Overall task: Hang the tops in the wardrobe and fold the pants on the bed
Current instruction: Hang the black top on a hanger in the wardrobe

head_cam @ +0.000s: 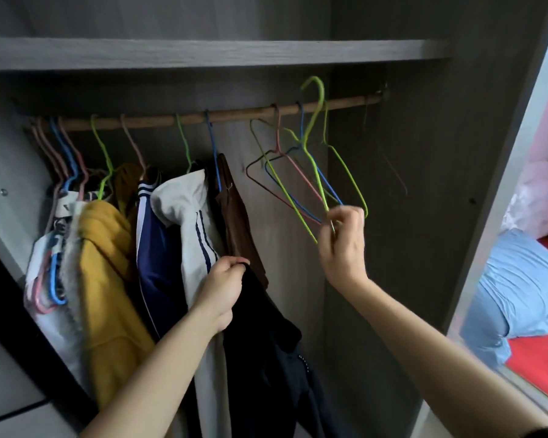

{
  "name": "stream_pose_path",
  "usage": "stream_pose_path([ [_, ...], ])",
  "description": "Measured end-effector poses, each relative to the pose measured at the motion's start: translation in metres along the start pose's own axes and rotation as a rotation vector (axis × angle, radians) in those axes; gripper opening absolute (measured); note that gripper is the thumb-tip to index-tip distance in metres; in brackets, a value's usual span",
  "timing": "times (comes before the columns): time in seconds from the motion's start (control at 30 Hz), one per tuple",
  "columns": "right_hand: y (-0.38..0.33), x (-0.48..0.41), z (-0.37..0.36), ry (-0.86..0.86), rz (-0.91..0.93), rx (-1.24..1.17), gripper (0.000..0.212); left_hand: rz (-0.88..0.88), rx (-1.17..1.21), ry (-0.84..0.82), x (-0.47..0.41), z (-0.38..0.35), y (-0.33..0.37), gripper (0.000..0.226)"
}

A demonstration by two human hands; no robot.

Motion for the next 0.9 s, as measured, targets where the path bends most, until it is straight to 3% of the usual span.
stream_pose_path([
  [0.07,0.019,0.049,0.02,0.022,-0.18,-0.098,0.042,0.105,0.147,0.007,-0.002,-0.004,-0.006,0.025],
  [0.13,0.042,0.084,0.027,-0.08,-0.458,-0.13,0.063,0.133,0.196,0.011,-0.002,-0.012,-0.011,0.027],
  [0.2,0.057,0.105,0.035,-0.232,-0.623,-0.086,0.052,0.105,0.174,-0.002,0.003,-0.023,-0.013,0.029],
  [0.27,0.058,0.117,0.054,-0.255,-0.608,-0.034,0.018,0.107,0.155,-0.04,0.008,-0.037,-0.019,0.029],
  [0.33,0.057,0.138,0.079,-0.194,-0.597,-0.03,0.006,0.192,0.163,-0.081,0.012,-0.047,-0.031,0.024],
  [0.47,0.063,0.187,0.125,-0.165,-0.671,-0.065,0.009,0.263,0.136,-0.112,0.022,-0.057,-0.047,0.014],
  [0.6,0.08,0.199,0.148,-0.168,-0.846,-0.089,0.044,0.086,-0.031,-0.19,0.028,-0.073,-0.059,0.031],
  [0.7,0.083,0.201,0.162,-0.129,-0.836,0.028,0.024,-0.103,-0.285,-0.316,0.035,-0.086,-0.073,0.033],
  [0.8,0.071,0.21,0.162,-0.359,-0.841,-0.054,0.02,-0.259,-0.623,-0.372,0.035,-0.093,-0.089,0.033],
  [0.9,0.049,0.22,0.159,-0.678,-0.827,-0.118,0.022,-0.223,-0.614,-0.278,0.031,-0.093,-0.102,0.031],
])
Point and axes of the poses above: each hand's wrist, its own x-axis away from the middle knuckle, its own z-axis out of the back of the hand, y = z × x, the point moved 6 cm from there along -x, towards the middle knuckle, and after that the axes turned 3 degrees about z, right-handed, at the moved point
